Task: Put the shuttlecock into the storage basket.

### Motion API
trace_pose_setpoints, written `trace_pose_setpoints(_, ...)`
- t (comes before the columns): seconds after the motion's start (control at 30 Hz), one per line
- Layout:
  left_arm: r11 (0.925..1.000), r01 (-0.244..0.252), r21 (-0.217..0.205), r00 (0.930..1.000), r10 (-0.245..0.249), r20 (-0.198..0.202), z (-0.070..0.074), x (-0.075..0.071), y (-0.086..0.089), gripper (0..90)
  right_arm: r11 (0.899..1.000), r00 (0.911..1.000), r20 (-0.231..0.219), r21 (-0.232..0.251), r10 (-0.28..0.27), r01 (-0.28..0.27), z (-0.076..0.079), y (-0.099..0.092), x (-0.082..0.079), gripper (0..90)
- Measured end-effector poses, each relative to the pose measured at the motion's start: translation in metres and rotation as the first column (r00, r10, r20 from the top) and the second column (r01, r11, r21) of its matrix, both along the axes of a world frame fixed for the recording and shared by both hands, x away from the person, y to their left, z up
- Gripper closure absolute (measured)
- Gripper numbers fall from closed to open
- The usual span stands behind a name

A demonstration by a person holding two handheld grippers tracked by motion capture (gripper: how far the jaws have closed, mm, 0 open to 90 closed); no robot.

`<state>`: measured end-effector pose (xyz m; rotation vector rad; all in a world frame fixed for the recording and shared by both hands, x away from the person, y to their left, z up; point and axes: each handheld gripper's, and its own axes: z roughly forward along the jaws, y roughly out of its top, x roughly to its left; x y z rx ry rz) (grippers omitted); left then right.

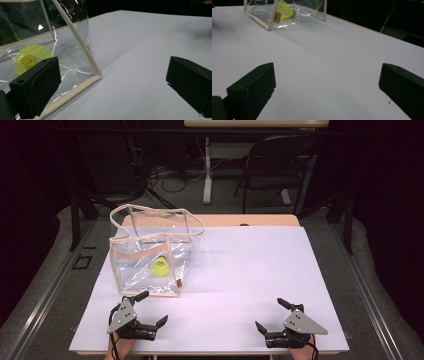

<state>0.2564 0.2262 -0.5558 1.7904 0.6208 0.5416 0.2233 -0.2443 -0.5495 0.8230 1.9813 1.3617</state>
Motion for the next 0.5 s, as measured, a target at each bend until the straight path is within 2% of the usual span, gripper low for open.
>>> trace_pose_setpoints(0.07, 0.9999, 0.005, 0.013, 1.0, -0.005, 0.003, -0.0003, 0.0003, -0.0007, 0.0, 1.0, 1.0, 0.001, -0.002, 0.0, 0.0, -0.0002, -0.0003, -0.0001, 0.3)
trace_pose_setpoints(0.5, 0.9995, 0.03, 0.013, 0.9989, -0.03, -0.035, -0.0019, 0.0054, -0.0024, 0.0, 1.0, 1.0, -0.005, -0.009, 0.005, -0.005, -0.0019, 0.0007, 0.0007, 0.4)
